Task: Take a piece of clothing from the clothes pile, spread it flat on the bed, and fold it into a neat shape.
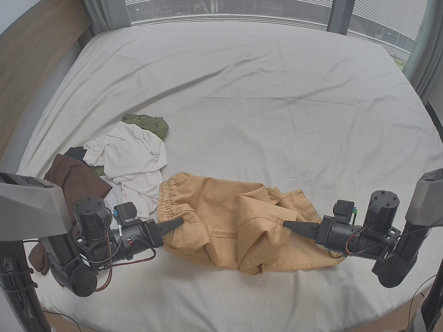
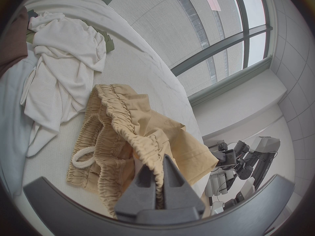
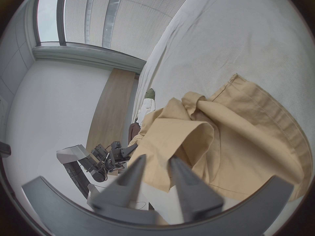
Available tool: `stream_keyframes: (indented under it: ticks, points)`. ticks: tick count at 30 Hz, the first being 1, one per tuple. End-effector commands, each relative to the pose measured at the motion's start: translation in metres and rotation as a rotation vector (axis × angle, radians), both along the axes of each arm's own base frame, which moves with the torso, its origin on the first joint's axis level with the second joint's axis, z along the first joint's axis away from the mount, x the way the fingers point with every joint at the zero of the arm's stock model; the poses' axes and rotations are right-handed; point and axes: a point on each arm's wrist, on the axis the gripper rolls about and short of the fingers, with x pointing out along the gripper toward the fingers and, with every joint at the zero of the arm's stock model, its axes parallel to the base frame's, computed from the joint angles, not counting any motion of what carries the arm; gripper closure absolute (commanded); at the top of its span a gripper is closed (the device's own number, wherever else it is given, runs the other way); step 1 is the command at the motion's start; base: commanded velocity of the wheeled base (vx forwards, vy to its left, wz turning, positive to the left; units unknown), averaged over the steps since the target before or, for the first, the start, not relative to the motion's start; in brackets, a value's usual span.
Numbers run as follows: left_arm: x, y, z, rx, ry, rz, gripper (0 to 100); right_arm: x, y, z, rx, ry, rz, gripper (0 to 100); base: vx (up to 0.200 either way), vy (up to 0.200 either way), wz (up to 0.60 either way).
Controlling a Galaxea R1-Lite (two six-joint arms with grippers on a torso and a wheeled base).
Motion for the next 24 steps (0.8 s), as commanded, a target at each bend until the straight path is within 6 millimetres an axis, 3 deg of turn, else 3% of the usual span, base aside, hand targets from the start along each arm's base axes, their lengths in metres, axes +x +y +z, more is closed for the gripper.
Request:
stream_keyframes:
  ticks: [1,14,24]
  points:
    - [0.0,-0.001,0.0,-0.001,-0.003,-0.003,100,0.0,0.002,0.004,0.006,-0.017,0.007,0,0.0,0.0,0.0]
    - [0.0,-0.001,0.0,0.0,-0.003,-0.005,100,0.007,0.031,0.016,0.068,-0.057,0.076,0,0.0,0.0,0.0]
    - [0.0,-0.001,0.0,0.0,-0.003,-0.005,100,0.01,0.05,0.009,0.069,-0.053,0.117,0,0.0,0.0,0.0]
